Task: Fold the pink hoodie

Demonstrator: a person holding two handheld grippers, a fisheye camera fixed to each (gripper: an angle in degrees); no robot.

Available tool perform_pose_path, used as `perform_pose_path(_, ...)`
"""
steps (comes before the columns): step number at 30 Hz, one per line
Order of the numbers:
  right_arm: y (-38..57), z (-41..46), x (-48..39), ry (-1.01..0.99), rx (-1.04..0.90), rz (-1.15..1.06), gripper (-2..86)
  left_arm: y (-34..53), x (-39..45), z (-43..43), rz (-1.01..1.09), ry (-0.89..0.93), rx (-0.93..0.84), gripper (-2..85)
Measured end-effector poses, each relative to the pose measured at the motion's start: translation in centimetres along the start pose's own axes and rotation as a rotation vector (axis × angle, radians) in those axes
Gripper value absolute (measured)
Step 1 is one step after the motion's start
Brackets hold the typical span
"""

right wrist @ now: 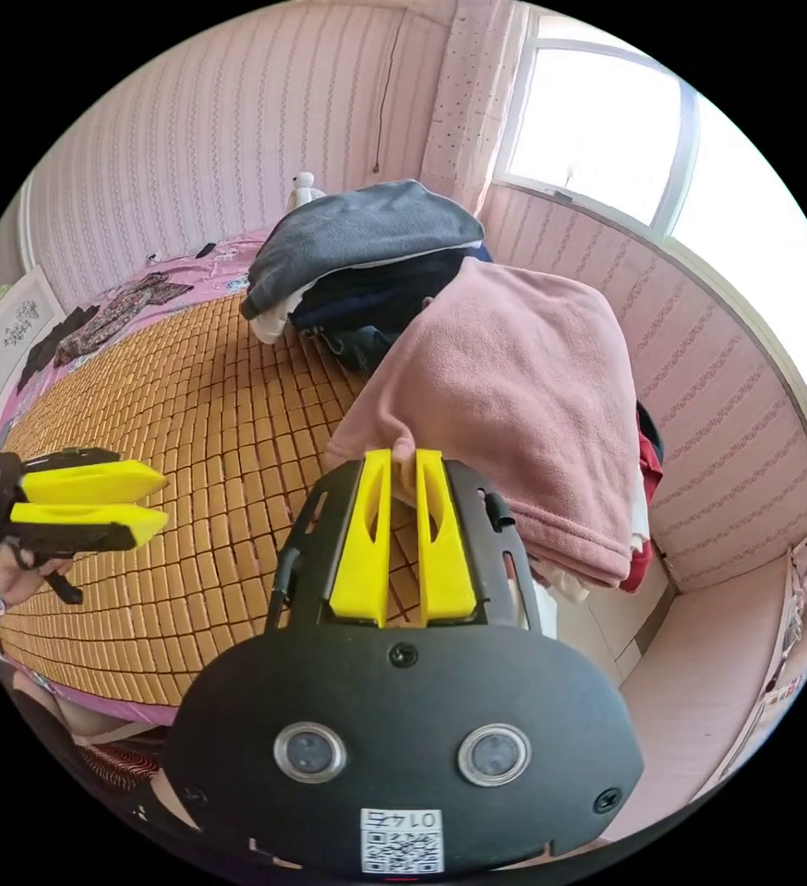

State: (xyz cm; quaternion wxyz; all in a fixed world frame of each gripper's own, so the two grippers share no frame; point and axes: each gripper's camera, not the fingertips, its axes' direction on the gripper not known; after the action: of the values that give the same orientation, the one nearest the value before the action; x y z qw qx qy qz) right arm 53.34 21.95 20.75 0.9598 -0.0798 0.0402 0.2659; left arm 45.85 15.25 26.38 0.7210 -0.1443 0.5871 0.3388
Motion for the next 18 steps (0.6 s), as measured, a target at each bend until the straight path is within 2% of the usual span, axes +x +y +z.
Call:
perform_pose_path(4, 1.4, -4.3, 7.7, -0.343, 0.095, 0.130, 1.7, -5.3, -3.2, 5.7, -0.227, 0.094, -0.002, 11.9)
perform_pose_path(6, 2.2, -6.9, 11.0, -0.501, 0.173, 0.214, 1.4, -7.0, -3.6, 7.4, -0.261, 0.147, -0.039, 8.5)
perform_pose_path(8, 3.0, -10.0, 14.1, -0.639, 0.279, 0.291, 1.1, -8.3, -3.2, 8.2, -0.247, 0.204, -0.141, 1.3)
perform_pose_path(9, 3.6, -12.4, 16.0, -0.727, 0.364, 0.314, 1.0, -8.5, -3.1, 7.8, -0.243, 0.197, -0.150, 0.9)
perform_pose_path(13, 6.7, -22.7, 21.1, -0.853, 0.691, 0.329, 0.8, -8.2, -2.2, -0.4, -0.109, 0.171, -0.008, -0.5)
perform_pose_path(16, 9.6, -29.7, 23.0, -0.967, 0.844, 0.277, 0.8, -5.5, -2.1, -8.9, -0.088, 0.213, 0.069, -0.7)
perform_pose_path(18, 11.0, -33.1, 22.9, -0.975, 0.859, 0.230, 0.7, -2.0, -2.0, -14.9, -0.107, 0.249, 0.137, -0.8)
